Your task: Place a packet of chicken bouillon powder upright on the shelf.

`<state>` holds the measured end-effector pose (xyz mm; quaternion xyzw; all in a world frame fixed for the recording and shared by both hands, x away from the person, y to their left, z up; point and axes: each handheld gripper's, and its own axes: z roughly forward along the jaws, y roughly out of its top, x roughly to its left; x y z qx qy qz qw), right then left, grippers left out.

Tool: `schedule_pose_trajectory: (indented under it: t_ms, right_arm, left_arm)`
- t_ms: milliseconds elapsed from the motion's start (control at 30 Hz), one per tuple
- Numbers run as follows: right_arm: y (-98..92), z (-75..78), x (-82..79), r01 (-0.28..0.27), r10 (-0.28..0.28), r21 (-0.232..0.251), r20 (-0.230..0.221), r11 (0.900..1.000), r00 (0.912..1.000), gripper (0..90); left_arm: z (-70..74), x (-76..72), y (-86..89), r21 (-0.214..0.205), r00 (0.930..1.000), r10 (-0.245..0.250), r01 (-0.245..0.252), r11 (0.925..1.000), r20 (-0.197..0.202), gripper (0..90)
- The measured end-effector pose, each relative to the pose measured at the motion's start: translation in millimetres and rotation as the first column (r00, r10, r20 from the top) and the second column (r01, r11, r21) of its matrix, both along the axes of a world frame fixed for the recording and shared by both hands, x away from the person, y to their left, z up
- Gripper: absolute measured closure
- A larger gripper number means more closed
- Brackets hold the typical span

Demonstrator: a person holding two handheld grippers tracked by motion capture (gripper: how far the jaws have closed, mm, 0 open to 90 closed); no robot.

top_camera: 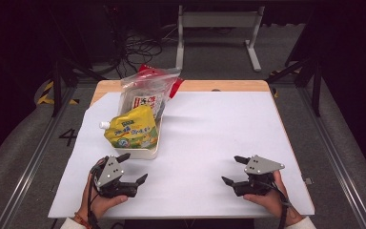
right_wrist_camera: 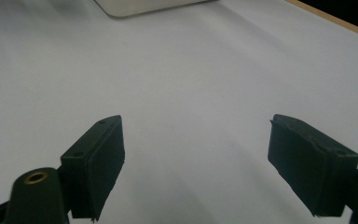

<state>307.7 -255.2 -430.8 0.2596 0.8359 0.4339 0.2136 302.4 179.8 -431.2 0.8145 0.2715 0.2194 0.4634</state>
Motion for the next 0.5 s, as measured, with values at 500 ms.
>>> schedule_pose_trajectory:
  t_ms: [500]
  right_arm:
    - [-10.7, -3.0, -2.1, 0.05, -0.049, -0.027, 0.017, 0.9984, 0.9986, 15.9]
  left_arm:
    - [-17.3, 5.6, -33.1, 0.039, 0.9885, -0.103, 0.108, 0.9934, -0.11, 8.0]
